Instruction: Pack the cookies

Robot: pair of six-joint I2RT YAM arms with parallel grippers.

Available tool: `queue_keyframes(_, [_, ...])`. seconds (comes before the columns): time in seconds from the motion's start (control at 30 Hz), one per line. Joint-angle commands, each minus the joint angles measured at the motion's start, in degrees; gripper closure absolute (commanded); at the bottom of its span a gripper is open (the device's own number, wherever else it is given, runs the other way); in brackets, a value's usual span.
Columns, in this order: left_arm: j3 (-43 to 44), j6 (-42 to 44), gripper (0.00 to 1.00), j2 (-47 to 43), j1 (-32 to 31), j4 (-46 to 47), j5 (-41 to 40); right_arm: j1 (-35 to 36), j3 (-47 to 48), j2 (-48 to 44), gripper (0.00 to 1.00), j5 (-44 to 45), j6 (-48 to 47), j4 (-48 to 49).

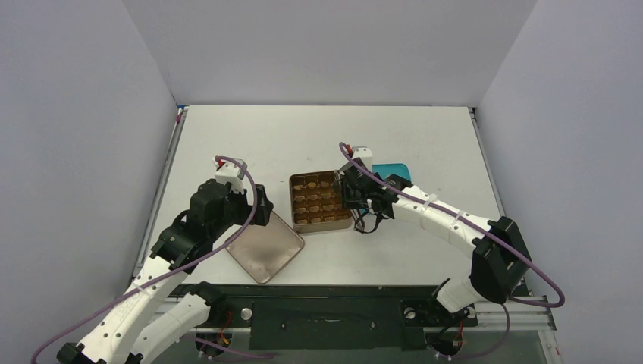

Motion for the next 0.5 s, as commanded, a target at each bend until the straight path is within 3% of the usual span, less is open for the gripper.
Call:
queue_keyframes(0.0, [0.6,0.0,0.03,-0.6,0.3,1.8,0.9,0.4,2.9,0.2,0.65,1.7,0.6,2.4])
queue_keyframes(0.47, [0.6,0.0,0.03,-0.7,0.3,1.8,0.8,0.4,3.4,-1.3,0.61,2.8,1.2,2.8])
